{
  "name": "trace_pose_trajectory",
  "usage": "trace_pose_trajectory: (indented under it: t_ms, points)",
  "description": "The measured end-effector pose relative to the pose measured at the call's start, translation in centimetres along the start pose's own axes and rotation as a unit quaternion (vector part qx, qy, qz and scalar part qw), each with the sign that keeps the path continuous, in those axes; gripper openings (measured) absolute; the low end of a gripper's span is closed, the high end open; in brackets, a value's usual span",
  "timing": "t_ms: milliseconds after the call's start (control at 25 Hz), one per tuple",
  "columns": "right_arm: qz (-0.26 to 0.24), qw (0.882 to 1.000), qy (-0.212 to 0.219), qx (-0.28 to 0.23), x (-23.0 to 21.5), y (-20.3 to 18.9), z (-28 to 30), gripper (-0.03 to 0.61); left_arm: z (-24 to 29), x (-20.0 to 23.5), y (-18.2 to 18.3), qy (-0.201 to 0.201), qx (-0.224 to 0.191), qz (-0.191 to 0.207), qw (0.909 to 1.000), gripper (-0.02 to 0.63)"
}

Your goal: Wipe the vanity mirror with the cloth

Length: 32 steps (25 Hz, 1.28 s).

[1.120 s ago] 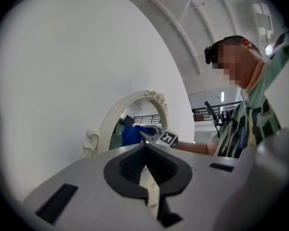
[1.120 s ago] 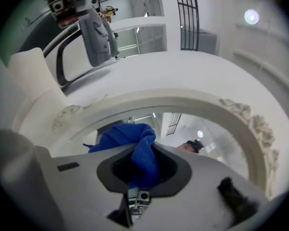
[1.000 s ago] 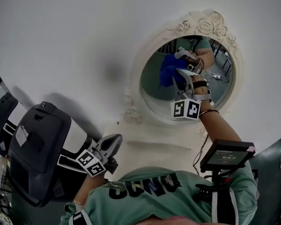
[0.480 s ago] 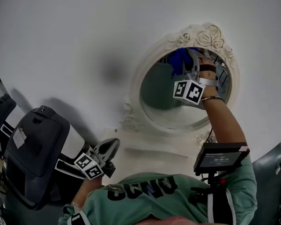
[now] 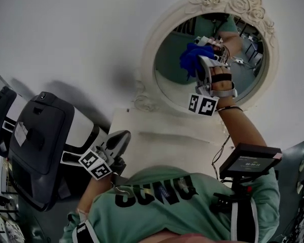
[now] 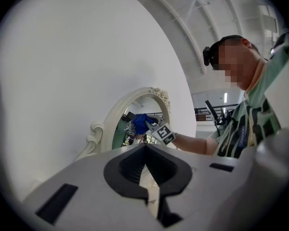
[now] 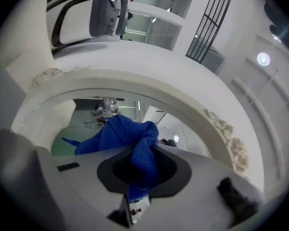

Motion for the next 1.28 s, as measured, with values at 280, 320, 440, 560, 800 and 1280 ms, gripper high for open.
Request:
trace_pose_trajectory:
  t_ms: [280, 320, 440, 560, 800, 1280]
  points:
    - [-0.024, 0.974, 0.226, -0.018, 24.3, 1.1, -6.9, 0.052, -0.1, 0.1, -1.8, 0.020, 0.038, -0.019, 0.9989, 0.009]
    - [-0.025, 0.967, 0.252, -0.013, 27.1, 0.9, -7.7, 0.052, -0.2, 0.1, -2.0, 0.024, 0.043, -0.021, 0.9986, 0.009]
    - [0.004, 0.959, 0.284, 0.002, 30.9, 0.7, -8.9, 0.051, -0.8, 0.2, -2.3, 0.037, 0.057, -0.024, 0.9974, 0.009]
    - [0.023, 0.959, 0.284, 0.000, 30.6, 1.1, -8.4, 0.051, -1.2, 0.7, -2.5, 0.044, 0.060, -0.023, 0.9969, 0.009]
    - [0.059, 0.940, 0.337, 0.004, 29.0, 1.4, -8.3, 0.051, -0.4, -0.1, -2.2, 0.022, 0.049, -0.014, 0.9985, 0.009]
    - [0.110, 0.993, -0.020, -0.028, -9.9, -1.5, -0.9, 0.051, 1.0, -0.9, 0.1, -0.025, -0.005, 0.011, 0.9996, 0.009]
Point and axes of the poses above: the fingertips, and each gripper's own axes: z forward along the fingers, x to its left, y out of its top, the point moved 6 cm from there along -z, backward along the fingers, and after that the axes turned 3 degrees about -z, right-handed, at the moved point
